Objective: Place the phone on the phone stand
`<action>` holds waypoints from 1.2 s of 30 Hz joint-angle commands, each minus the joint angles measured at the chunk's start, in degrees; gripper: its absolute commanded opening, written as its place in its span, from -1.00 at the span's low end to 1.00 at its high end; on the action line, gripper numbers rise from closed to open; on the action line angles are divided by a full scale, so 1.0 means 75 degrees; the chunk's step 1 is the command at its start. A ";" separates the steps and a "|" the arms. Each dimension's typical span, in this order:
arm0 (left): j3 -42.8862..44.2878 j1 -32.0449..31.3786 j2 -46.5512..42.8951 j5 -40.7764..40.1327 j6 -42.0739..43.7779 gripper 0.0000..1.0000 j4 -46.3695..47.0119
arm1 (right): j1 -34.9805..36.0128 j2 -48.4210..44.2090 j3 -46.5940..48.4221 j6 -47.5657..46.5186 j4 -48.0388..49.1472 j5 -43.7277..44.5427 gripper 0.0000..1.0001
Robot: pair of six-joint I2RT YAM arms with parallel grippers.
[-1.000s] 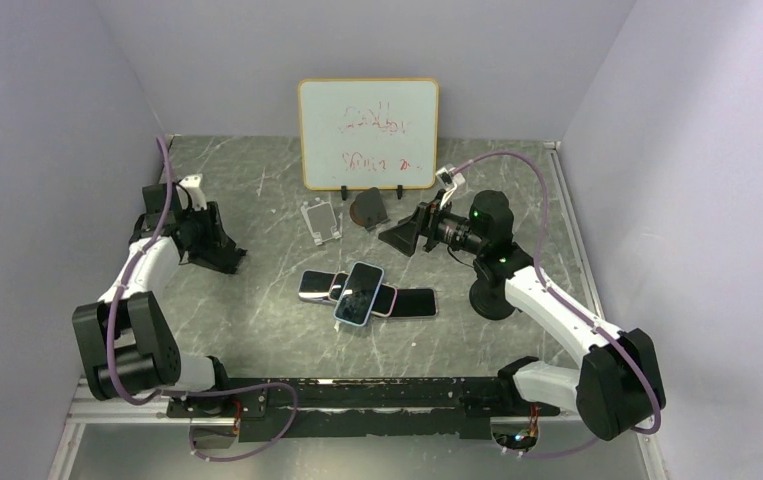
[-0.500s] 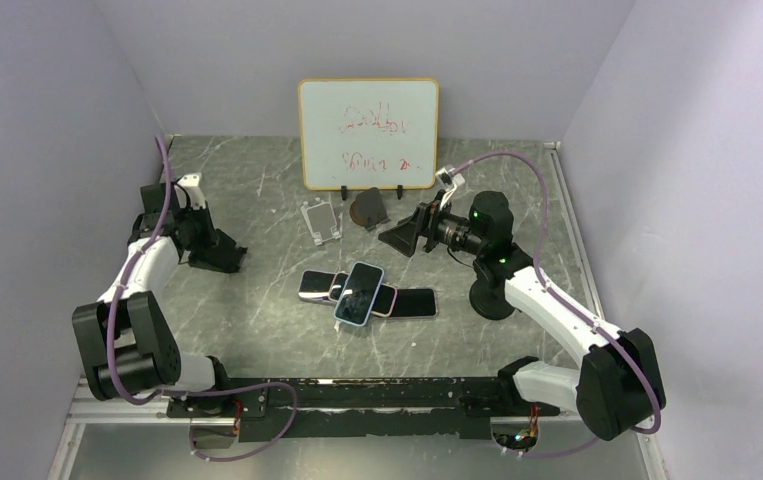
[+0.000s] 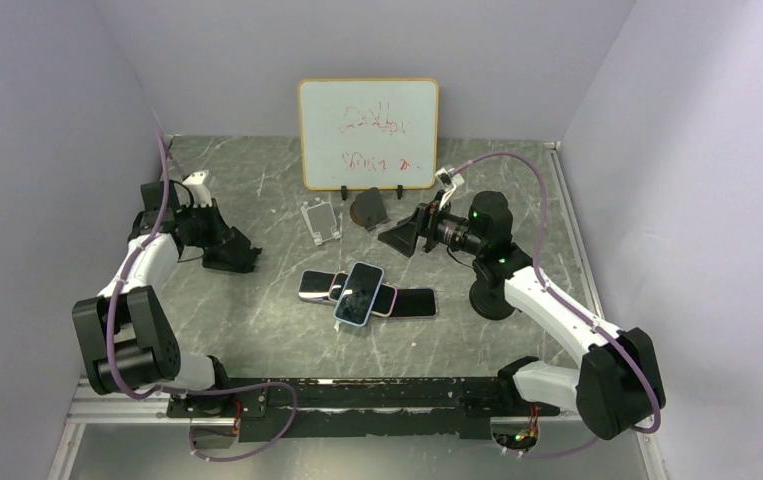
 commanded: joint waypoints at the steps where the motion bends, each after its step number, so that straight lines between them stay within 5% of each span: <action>1: 0.0493 -0.0313 0.0019 0.1284 0.0257 -0.90 -0.0165 | 0.0071 0.0141 -0.0037 -0.0013 0.0236 0.0025 0.74; 10: 0.1280 -0.1696 0.0605 0.1164 0.1374 -0.90 -0.0594 | 0.0165 0.0444 0.0023 -0.0096 0.0250 0.0163 0.74; 30: 0.1905 -0.1738 0.2017 0.2353 0.2303 -0.90 -0.1020 | 0.0257 0.0705 0.0071 -0.0240 0.0166 0.0391 0.74; 32: 0.1952 -0.1737 0.2064 0.2295 0.2269 -0.74 -0.1078 | 0.0254 0.0679 0.0062 -0.0240 0.0132 0.0432 0.74; 36: 0.2034 -0.1740 0.1976 0.2082 0.2135 -0.05 -0.1163 | 0.0259 0.0591 0.0064 -0.0283 0.0003 0.0570 0.87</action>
